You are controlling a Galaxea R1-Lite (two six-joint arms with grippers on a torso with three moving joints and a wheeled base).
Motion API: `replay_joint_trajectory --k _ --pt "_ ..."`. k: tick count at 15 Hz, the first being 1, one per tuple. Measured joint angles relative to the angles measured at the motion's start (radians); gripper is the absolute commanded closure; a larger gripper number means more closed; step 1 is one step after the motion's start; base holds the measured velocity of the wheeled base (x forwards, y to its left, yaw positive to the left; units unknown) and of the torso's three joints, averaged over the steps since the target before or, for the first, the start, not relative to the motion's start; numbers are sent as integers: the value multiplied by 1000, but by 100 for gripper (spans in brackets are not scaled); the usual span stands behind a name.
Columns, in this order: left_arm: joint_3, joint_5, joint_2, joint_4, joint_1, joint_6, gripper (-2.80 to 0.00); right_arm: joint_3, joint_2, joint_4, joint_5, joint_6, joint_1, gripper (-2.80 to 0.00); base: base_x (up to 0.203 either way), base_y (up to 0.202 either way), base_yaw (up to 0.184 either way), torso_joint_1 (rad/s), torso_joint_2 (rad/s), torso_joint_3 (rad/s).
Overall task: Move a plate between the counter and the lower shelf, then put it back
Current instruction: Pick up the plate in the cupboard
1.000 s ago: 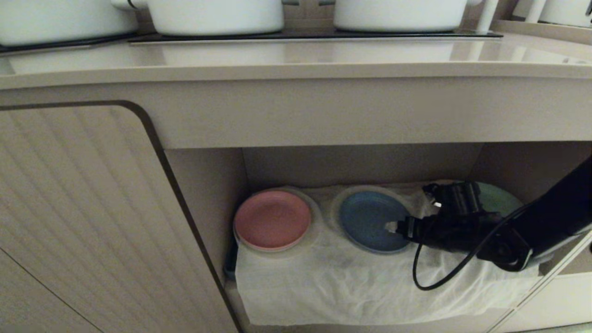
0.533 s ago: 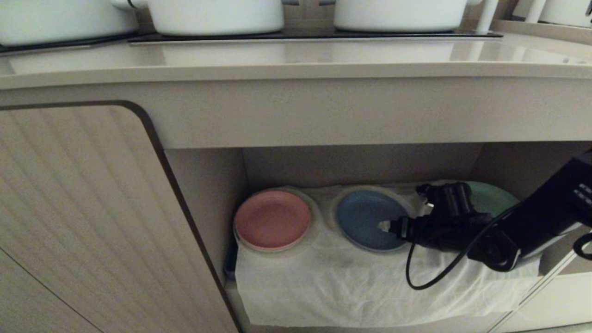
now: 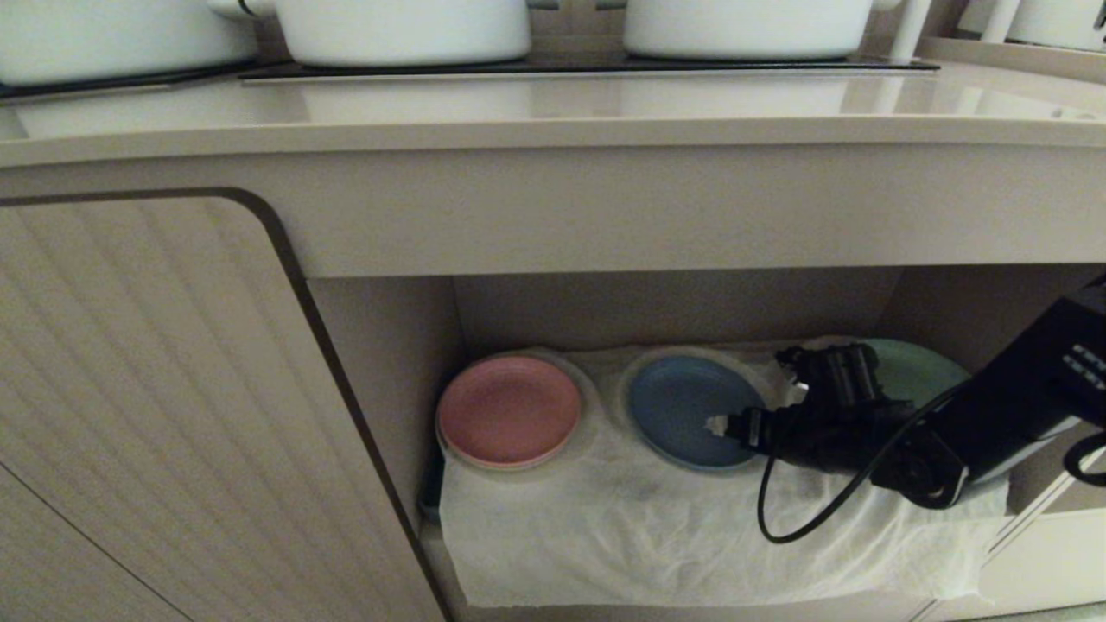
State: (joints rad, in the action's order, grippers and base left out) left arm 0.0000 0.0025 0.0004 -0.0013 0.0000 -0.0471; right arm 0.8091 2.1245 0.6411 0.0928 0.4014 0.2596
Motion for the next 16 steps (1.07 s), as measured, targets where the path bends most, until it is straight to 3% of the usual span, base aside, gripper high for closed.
replay_joint_trajectory --k 16 --pt "0 0 0 0 0 0 0 0 11 6 -1 -3 1 -280 0 0 0 0 0 0"
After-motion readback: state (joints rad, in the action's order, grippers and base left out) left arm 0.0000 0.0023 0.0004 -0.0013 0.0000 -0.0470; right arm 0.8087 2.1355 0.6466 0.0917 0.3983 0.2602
